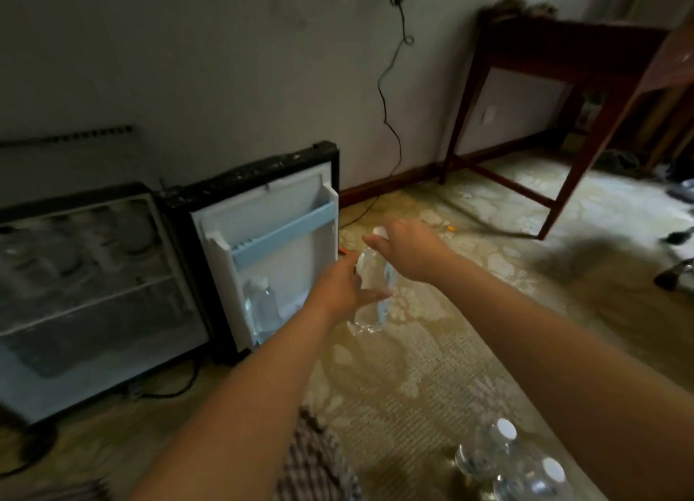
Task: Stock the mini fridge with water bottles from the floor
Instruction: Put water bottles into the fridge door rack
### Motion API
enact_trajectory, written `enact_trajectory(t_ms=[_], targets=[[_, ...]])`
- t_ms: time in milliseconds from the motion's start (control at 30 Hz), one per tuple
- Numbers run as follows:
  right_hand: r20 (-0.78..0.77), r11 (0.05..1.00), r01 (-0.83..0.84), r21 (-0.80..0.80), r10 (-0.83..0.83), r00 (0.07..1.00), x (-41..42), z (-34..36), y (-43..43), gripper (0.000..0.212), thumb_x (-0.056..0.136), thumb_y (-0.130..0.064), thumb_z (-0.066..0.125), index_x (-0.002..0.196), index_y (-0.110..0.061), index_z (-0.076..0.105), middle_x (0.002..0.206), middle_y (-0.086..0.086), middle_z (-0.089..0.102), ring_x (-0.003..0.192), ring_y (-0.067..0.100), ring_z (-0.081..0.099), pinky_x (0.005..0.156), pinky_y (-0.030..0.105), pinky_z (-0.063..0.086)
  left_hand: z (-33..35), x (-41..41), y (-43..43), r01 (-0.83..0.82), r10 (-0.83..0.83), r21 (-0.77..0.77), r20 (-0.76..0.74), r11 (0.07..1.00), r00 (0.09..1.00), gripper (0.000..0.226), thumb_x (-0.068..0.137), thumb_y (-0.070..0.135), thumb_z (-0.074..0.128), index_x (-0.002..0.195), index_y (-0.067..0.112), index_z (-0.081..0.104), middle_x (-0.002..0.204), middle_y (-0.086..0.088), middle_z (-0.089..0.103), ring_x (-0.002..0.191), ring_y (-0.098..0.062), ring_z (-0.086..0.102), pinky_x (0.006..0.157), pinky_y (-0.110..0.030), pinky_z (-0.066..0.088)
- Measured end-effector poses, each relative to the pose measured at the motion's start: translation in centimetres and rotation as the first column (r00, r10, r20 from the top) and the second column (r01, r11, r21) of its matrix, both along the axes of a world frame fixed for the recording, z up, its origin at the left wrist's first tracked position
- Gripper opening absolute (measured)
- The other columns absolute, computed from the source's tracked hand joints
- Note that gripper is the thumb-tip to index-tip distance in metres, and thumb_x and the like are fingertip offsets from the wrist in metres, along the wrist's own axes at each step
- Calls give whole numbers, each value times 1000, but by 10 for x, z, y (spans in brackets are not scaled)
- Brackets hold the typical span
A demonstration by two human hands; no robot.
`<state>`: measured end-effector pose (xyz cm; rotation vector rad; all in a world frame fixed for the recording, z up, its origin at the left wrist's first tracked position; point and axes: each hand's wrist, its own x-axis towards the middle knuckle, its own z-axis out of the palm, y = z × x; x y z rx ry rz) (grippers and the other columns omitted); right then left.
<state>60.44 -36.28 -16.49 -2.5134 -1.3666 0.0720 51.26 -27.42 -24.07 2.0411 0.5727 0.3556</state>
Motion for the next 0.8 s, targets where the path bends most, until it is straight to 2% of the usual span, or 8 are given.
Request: enact_trajectory(t_ms=[67,133,267,400,467,567,700,800], targets=[[41,999,-37,10,36,999,-12,15,17,48,98,-44,37,118,-3,50,117,17,60,107,34,55,81,36,41,19,-14,18,-18,21,84,-29,996,999,47,68,42,78,105,25,56,78,11,57,71,-9,54,65,-26,44],[43,996,-66,53,64,997,-23,28,33,48,97,-46,38,117,-4,51,113,15,60,104,32,56,77,35,39,33,-27,34,-38,43,136,-31,990,999,41,68,45,77,95,23,56,74,6,58,70,-14,55,66,-32,46],[-46,982,-85,171,94,994,-36,41,63,49,91,-47,50,116,-5,54,109,13,60,102,31,56,72,31,37,47,-46,59,-132,129,147,27,980,991,36,67,44,78,82,20,56,69,6,53,66,-14,51,64,-34,45],[-136,968,-132,212,163,977,-47,42,95,51,84,-45,62,117,-7,56,99,9,57,89,23,54,59,25,34,49,-62,88,-170,169,187,23,968,985,49,67,49,76,104,21,62,88,-3,67,74,-19,58,75,-42,53],[-188,971,-125,204,164,968,-48,37,111,46,81,-45,65,109,-9,59,91,6,57,83,21,55,60,25,38,43,-65,102,-194,194,190,22,962,981,52,67,51,75,107,21,60,90,-5,66,75,-19,58,76,-45,53],[-232,987,-105,120,131,964,-47,27,128,36,81,-45,65,94,-13,57,82,5,58,69,22,61,53,25,43,30,-65,113,-213,214,184,19,959,977,54,67,50,75,112,25,58,95,-4,67,73,-15,56,76,-41,53],[-273,997,-71,-10,66,960,-43,0,149,37,81,-45,63,89,-10,56,69,5,59,56,22,64,44,25,47,-2,-63,124,-216,213,137,36,967,976,52,71,41,77,116,24,58,87,-1,64,65,-8,51,69,-33,49],[-247,987,-89,-137,53,968,-36,-28,167,37,81,-48,63,84,-11,56,65,4,60,51,18,64,42,22,45,-32,-58,134,-215,219,120,-25,969,975,56,70,41,77,118,20,56,100,-2,67,74,-14,58,75,-36,52]])
